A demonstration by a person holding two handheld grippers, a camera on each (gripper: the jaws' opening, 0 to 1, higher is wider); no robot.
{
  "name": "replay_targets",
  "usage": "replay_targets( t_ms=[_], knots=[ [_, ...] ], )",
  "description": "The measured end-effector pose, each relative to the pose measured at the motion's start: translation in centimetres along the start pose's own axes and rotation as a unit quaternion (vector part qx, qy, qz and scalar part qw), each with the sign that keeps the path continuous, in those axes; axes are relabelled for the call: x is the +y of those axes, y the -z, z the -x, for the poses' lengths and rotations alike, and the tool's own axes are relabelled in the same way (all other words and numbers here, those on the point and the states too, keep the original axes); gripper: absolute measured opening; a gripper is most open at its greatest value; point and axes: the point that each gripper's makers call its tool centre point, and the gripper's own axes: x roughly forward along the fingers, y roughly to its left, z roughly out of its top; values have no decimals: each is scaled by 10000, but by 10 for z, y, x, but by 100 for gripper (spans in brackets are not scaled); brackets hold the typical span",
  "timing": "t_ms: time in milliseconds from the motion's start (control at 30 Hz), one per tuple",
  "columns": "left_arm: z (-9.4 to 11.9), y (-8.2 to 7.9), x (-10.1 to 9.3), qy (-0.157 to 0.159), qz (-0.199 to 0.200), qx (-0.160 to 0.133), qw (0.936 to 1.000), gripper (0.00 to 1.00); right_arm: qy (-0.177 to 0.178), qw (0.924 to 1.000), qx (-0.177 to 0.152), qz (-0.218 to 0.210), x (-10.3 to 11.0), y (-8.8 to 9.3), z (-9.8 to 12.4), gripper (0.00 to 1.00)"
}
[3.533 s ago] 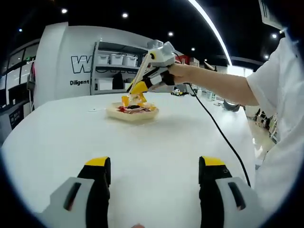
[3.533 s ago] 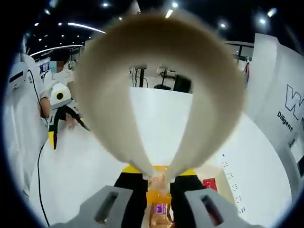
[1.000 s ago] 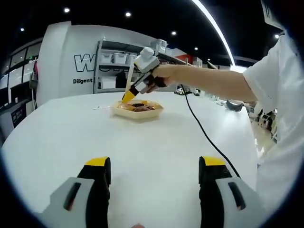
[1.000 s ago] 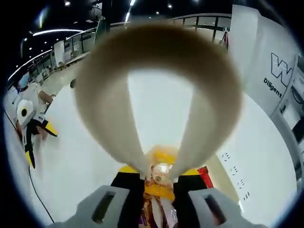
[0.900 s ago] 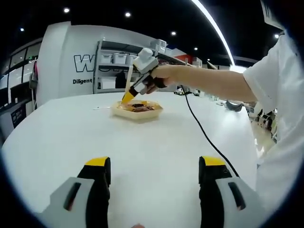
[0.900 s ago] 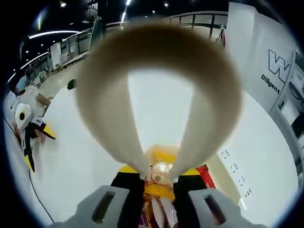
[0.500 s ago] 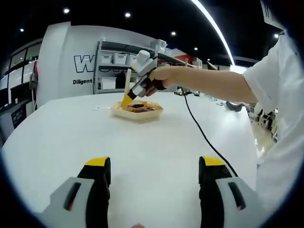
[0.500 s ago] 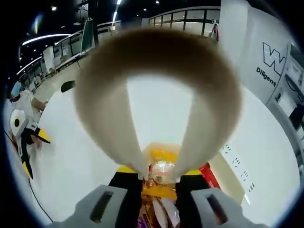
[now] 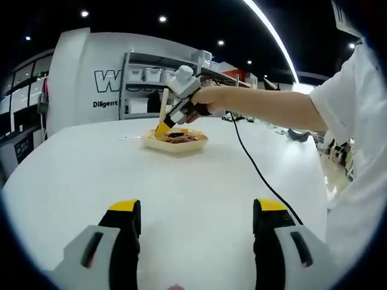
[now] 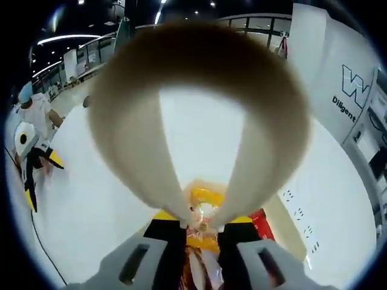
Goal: Place the target food into the container with the food tongs after gripping and lifting it, then release it inside without dropping or visibly crushing the food.
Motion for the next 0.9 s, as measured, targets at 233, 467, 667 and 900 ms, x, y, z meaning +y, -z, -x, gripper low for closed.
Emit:
replay_targets(
  t_ms=[233,467,667,900],
  knots=[
    [1,1,0,-10,9,2,10000,75,-168,9995,-44,256,9,-3,6,10],
    [1,2,0,-18,13,11,10000,75,-355,9971,-104,663,12,-9,11,10],
    [2,1,-1,-15,4,6,10000,75,-445,9940,111,990,12,-4,6,14],
    [3,3,0,-33,11,25,10000,75,-368,9982,71,470,6,0,12,13]
  ],
)
